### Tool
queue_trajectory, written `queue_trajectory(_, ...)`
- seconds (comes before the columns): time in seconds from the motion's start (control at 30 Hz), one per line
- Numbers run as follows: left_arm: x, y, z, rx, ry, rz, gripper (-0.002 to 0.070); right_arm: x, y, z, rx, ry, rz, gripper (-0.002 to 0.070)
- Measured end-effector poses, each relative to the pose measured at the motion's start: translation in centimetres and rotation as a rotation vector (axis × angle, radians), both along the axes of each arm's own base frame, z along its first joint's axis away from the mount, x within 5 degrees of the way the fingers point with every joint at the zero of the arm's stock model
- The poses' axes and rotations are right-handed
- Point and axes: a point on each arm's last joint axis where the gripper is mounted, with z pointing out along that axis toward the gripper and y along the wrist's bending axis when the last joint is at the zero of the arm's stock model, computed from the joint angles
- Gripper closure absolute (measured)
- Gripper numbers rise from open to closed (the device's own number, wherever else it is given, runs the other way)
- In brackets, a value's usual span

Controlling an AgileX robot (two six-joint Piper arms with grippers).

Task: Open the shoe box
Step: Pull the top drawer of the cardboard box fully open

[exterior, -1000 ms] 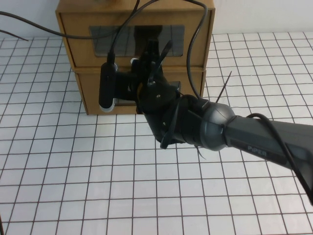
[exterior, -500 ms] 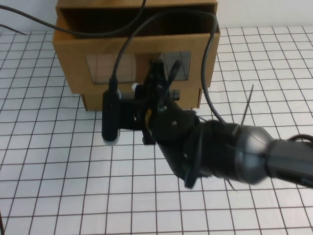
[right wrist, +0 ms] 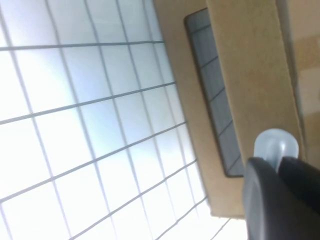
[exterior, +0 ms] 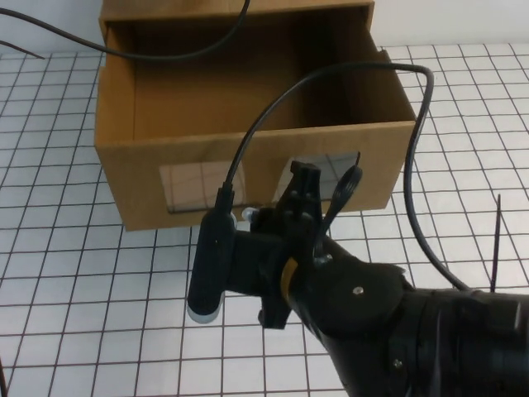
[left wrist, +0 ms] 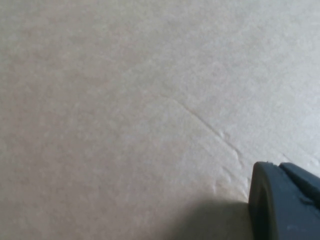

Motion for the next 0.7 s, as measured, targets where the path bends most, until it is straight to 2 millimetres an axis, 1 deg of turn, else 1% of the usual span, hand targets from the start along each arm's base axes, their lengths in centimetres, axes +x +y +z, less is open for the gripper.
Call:
queue_trajectory(0.2, 0.0, 0.0, 0.0, -0.007, 0.005, 0.002, 0.0679, -1.0, 0.1, -0.2, 0.011, 0.036, -0.011, 0.0663)
queue_trajectory(0.27, 0.0, 0.0, 0.0, -0.007, 0.005, 0.002, 0.0679, -1.3, 0.2, -0.3, 0.018, 0.052, -0.015, 0.0650)
queue_trajectory(0.33, 0.0, 0.0, 0.0, -0.008, 0.006, 0.003, 0.0679, -1.8, 0.3, -0.5, 0.036, 0.084, -0.023, 0.0615)
queue_trajectory(0.4, 0.0, 0.0, 0.1, -0.009, 0.003, 0.003, 0.0679, -2.5, 0.5, -0.5, 0.058, 0.120, -0.028, 0.0550)
queue_trajectory(0.47, -0.1, 0.0, 0.4, -0.010, -0.006, 0.001, 0.0679, -3.1, 0.5, -0.2, 0.079, 0.142, -0.027, 0.0482)
queue_trajectory(0.53, -0.3, 0.0, 0.9, -0.002, -0.016, -0.007, 0.0679, -3.9, 0.4, 0.5, 0.099, 0.151, -0.029, 0.0447)
queue_trajectory(0.57, -0.5, 0.1, 1.2, 0.005, -0.020, -0.013, 0.0679, -4.4, 0.3, 0.9, 0.108, 0.147, -0.028, 0.0443)
queue_trajectory(0.63, -0.8, 0.1, 2.1, 0.008, -0.036, -0.018, 0.0679, -5.4, 0.0, 2.1, 0.128, 0.135, -0.022, 0.0462)
queue_trajectory(0.7, -1.3, 0.2, 3.7, -0.002, -0.080, -0.010, 0.0679, -6.1, -0.7, 3.5, 0.170, 0.129, -0.022, 0.0520)
